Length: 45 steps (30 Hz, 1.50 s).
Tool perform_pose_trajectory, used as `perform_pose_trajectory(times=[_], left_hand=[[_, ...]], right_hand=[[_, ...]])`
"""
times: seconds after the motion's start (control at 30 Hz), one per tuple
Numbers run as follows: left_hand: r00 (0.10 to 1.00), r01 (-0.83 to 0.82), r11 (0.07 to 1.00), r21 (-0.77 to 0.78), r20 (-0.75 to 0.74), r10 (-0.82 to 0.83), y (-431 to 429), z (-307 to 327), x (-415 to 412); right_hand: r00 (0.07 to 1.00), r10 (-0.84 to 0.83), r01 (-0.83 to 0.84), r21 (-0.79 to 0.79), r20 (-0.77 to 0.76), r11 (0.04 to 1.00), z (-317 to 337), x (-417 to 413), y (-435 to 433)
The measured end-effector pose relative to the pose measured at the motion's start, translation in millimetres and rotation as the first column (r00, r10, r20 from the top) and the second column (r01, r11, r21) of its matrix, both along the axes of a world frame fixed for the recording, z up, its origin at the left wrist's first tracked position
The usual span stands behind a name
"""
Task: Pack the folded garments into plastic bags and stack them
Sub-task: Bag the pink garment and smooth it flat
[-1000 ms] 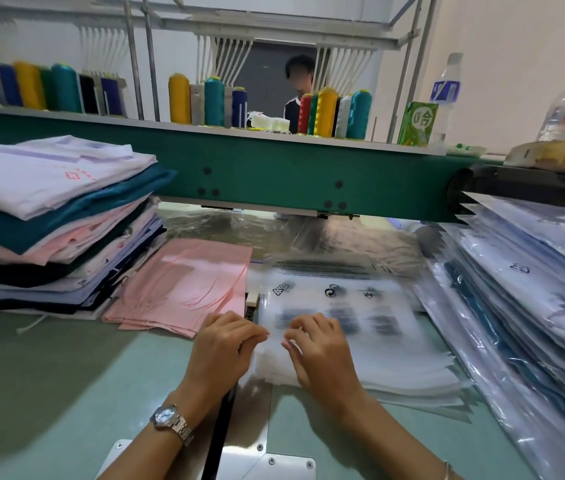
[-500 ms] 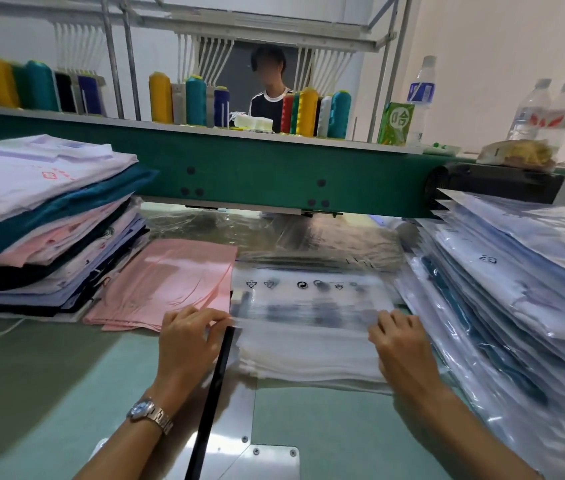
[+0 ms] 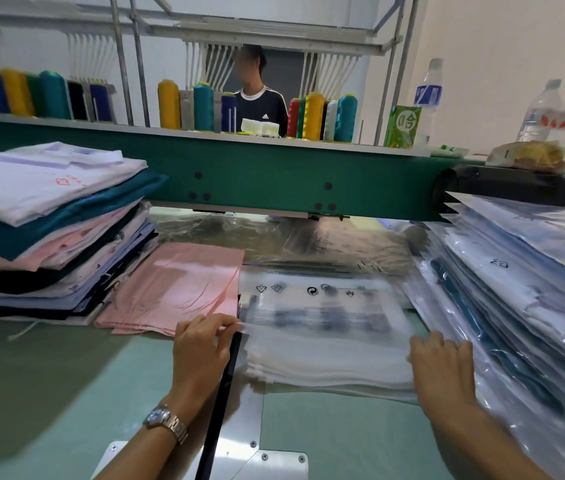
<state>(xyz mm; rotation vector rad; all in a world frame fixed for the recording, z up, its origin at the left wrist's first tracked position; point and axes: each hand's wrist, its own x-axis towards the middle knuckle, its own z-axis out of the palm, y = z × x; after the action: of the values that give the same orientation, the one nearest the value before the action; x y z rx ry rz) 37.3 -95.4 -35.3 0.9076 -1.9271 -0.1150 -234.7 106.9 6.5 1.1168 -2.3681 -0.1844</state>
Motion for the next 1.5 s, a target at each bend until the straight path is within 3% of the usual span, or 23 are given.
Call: perform_pose_trajectory(times=[0.1,0.23,0.4,0.47,0.57,0.67,0.73,0.83,0.93,1.1,1.3,1.5], left_hand=[[1.0,0.013,1.0,0.01,-0.025,-0.012,-1,-2,2],[0.998,0.037,0.999,0.023,-0.061,-0.036,0,-2,1],[0.993,0.064,0.997,0.053,-0.099,-0.058,1,-4,1],[0.992,0.072,0.995,0.066,-0.104,-0.065,0,-6,2],[0.994,0.069,0.997,0.032,-0.092,-0.066,1,-5,0],[1.0,0.029,0.984,-0.174,0.0,-0.03,6,0,-1],[0.981,0.191,0.927,-0.323,0.099,-0.168,12,6,-6],[0.838,0.526,0.751,-0.399,0.397,-0.375,31,9,-21],[0.734,0.573,0.746,-0.338,0.617,-0.284,43,0,-37],[0.749,0.429,0.846,-0.317,0.648,-0.137,39,-7,-37],[0.736,0.427,0.863,-0.269,0.658,-0.159,41,-8,-34],[0.736,0.464,0.861,-0.206,0.63,-0.246,45,5,-28]], right_hand=[[0.972,0.204,-0.191,-0.11,0.12,0.975,3,14,-17],[0.727,0.628,-0.544,-0.325,0.277,0.773,8,29,-43],[0.527,0.704,-0.554,-0.436,0.475,0.709,3,26,-70],[0.49,0.721,-0.566,-0.45,0.49,0.691,1,23,-74],[0.526,0.709,-0.575,-0.419,0.469,0.703,-8,15,-77],[0.484,0.654,-0.533,-0.397,0.582,0.747,-16,11,-76],[0.475,0.639,-0.534,-0.378,0.605,0.756,-24,13,-76],[0.508,0.65,-0.551,-0.366,0.565,0.75,-31,17,-77],[0.513,0.674,-0.496,-0.457,0.531,0.738,-29,22,-79],[0.523,0.721,-0.332,-0.671,0.455,0.663,-24,30,-77],[0.585,0.79,-0.388,-0.792,0.183,0.471,-26,38,-77],[0.606,0.784,-0.524,-0.677,0.131,0.518,-31,39,-69]])
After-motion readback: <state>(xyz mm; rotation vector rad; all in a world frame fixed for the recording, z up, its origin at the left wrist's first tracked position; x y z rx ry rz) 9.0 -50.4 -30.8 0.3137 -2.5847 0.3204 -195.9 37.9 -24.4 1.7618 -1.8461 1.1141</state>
